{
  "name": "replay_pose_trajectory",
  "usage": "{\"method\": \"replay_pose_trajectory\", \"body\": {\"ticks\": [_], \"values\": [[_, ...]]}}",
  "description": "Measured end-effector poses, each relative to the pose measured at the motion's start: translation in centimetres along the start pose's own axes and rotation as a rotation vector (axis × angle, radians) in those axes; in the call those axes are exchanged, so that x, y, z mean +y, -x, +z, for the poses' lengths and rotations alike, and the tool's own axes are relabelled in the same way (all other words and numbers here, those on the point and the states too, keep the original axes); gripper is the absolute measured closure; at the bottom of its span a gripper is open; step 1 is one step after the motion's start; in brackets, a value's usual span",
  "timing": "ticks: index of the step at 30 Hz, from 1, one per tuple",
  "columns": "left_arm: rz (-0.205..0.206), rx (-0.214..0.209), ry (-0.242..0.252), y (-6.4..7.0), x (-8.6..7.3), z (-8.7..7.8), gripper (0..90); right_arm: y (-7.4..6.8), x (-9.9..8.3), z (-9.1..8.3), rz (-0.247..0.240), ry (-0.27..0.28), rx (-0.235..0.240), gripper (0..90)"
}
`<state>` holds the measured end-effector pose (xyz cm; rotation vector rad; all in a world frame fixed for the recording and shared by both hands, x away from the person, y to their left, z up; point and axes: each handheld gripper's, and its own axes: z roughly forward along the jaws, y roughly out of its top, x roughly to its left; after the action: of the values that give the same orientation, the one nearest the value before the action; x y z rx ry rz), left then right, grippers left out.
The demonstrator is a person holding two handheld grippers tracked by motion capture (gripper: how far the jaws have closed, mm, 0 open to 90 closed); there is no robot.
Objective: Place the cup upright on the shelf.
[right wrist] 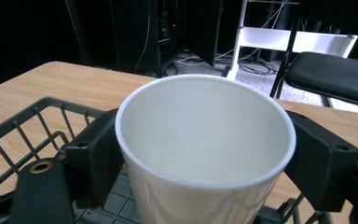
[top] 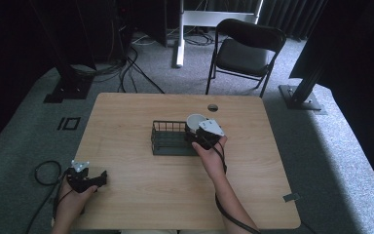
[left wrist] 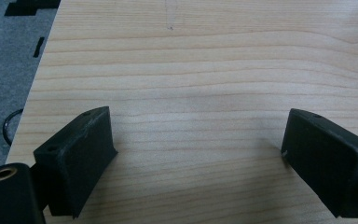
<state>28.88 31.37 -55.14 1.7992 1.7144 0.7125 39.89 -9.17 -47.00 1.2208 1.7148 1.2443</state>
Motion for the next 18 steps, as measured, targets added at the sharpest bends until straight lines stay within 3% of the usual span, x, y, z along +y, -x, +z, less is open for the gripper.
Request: {"method": "replay_pose_trajectory", "body": {"ticks": [9, 15, 18], "values": [[0.0, 0.0, 0.0, 0.0, 0.0, 0.0, 9.6, -0.28, -0.44, 0.32, -0.023, 0.004, -0.007, 19.1], [0.0, 0.0, 0.0, 0.0, 0.0, 0.0, 9.6, -0.21, -0.32, 0.43, -0.011, -0.008, 0.006, 18.6], [0.0, 0.0, -0.001, 0.0, 0.0, 0.0, 9.6, -0.14, -0.23, 0.44, -0.002, -0.015, 0.027, 11.1]]}}
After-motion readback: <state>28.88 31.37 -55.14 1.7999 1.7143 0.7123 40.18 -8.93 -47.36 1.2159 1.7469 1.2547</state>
